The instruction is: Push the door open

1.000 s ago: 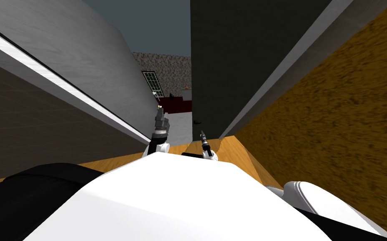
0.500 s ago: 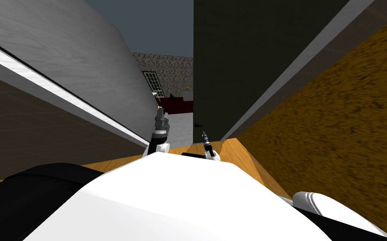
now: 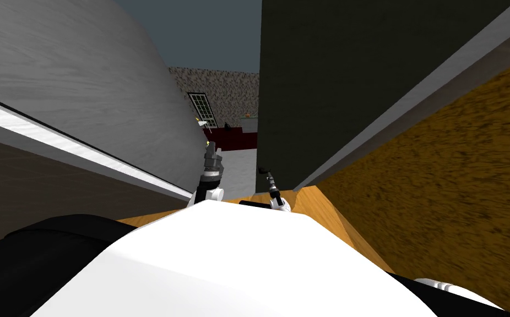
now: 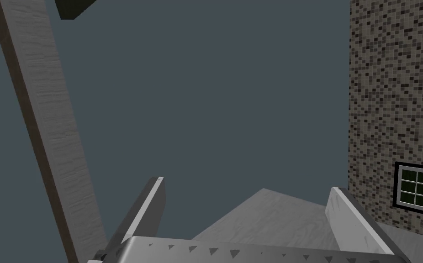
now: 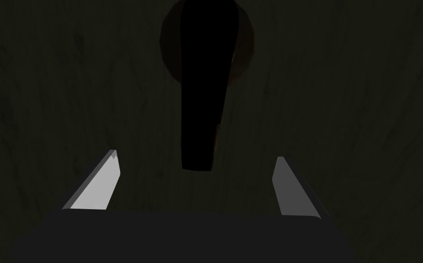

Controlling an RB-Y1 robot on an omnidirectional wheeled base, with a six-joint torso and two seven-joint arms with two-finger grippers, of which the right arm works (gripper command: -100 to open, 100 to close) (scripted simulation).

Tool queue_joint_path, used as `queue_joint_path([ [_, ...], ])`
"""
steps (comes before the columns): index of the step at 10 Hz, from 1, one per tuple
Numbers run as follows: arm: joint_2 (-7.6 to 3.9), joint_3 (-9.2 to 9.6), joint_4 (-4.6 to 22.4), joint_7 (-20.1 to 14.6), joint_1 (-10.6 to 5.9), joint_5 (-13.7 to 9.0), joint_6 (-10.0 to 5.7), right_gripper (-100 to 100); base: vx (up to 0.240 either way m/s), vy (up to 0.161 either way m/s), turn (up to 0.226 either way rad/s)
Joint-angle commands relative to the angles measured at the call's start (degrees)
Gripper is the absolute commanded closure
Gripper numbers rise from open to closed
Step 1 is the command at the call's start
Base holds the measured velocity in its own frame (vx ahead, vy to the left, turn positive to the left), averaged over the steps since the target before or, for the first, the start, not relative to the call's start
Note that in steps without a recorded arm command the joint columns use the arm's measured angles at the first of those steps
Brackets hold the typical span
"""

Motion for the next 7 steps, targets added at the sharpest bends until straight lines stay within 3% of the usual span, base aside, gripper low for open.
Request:
queue_joint_path([
  [1, 1.1, -0.26, 0.47, 0.05, -0.28, -0.16, -0.15, -100, 0.216, 0.078, 0.03],
  [2, 1.96, -0.37, 0.56, 0.06, -0.34, -0.24, -0.17, -100, 0.207, 0.079, 0.023],
  [3, 1.61, -0.39, 1.07, 0.15, -0.58, -0.23, -0.35, -100, 0.087, 0.034, 0.004],
  [4, 1.61, -0.39, 1.07, 0.15, -0.58, -0.23, -0.35, 100, -0.01, -0.003, -0.004],
  [7, 1.61, -0.39, 1.07, 0.15, -0.58, -0.23, -0.35, 100, -0.026, -0.011, 0.003],
])
